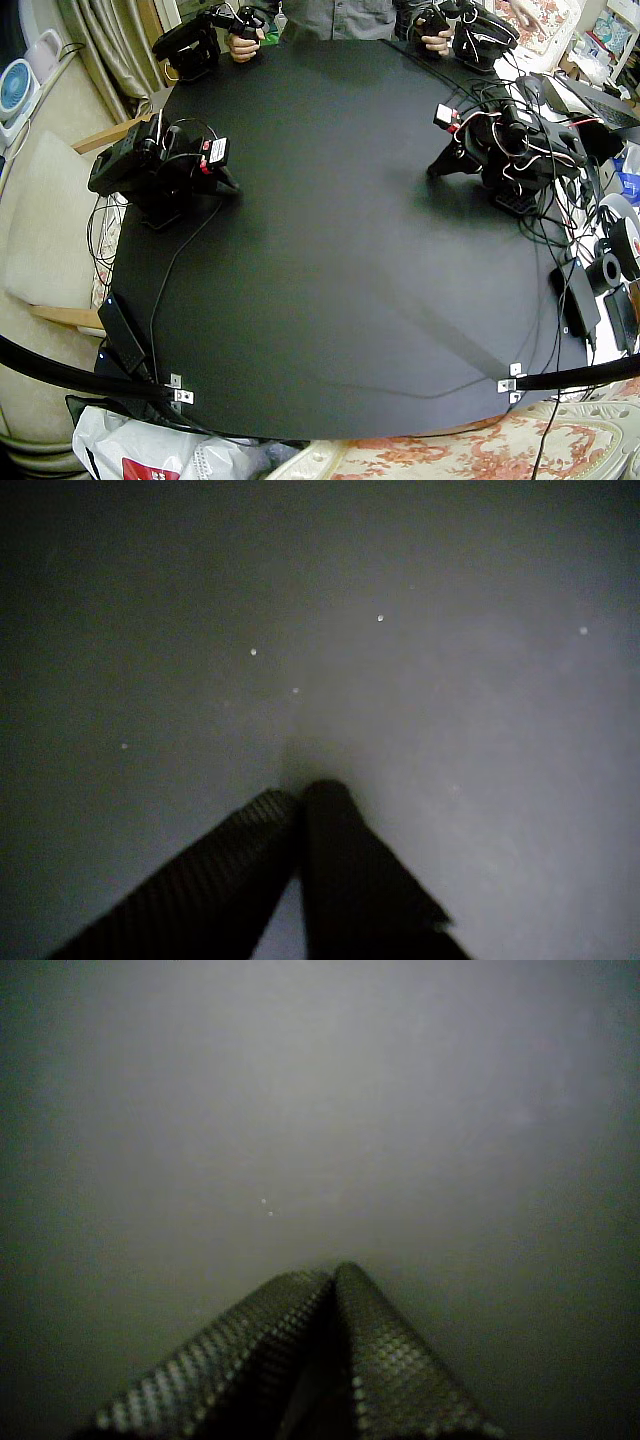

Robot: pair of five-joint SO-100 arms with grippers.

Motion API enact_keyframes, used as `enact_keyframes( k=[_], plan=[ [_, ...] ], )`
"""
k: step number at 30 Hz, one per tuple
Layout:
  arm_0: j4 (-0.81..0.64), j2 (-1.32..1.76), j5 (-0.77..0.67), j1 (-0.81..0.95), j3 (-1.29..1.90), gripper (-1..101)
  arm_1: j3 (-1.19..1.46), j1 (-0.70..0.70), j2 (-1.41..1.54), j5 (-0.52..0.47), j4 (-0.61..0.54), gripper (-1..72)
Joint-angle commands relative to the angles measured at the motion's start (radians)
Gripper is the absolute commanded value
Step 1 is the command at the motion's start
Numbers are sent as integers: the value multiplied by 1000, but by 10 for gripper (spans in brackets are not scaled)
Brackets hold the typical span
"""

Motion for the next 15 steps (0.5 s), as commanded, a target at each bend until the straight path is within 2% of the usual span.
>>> enact_keyframes(
  k=[1,6,15],
  plan=[
    [-9,18,5,5,-9,0,-9,-5,11,3,15,-3],
    [-11,18,-44,-37,-11,0,-9,-5,11,3,15,-3],
    [-11,18,-34,-29,-11,0,-9,-5,11,3,15,-3]
  ],
)
